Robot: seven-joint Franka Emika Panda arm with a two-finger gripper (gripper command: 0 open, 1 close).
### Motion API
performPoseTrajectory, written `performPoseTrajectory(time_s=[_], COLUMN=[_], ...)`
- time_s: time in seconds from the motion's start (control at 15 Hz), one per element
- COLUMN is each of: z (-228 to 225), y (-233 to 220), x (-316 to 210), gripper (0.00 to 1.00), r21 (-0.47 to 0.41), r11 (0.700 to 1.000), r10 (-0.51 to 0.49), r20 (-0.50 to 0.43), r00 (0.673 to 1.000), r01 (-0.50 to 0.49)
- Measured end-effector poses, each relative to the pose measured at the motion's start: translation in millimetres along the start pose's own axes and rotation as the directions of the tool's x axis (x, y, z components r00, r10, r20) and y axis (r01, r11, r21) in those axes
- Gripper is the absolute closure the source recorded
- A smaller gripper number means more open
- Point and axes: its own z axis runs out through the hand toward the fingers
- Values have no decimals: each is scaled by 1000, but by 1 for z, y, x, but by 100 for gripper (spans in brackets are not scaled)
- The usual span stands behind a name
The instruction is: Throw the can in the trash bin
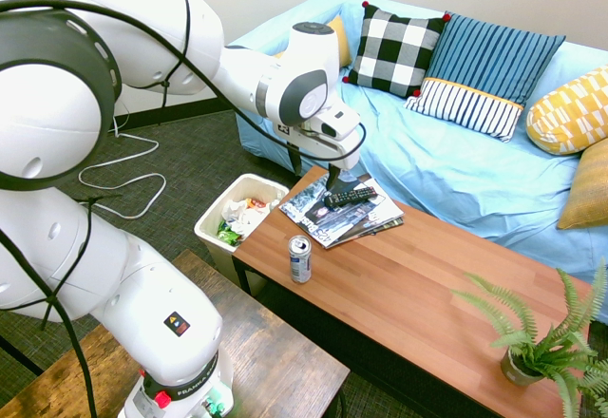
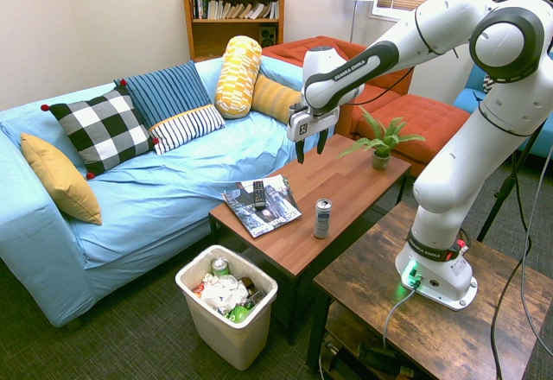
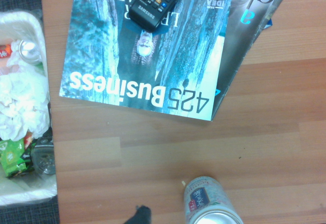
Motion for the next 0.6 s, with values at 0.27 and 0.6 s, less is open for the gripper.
performPoseTrajectory(time_s=[0.27, 0.6], z=[11, 54], y=[-1, 10], x=[4, 15], gripper=[0, 0], r21=[0, -22], r11=[1000, 1000], r10=[1, -7], r20=[5, 48], r00=[1000, 999], r01=[-1, 8])
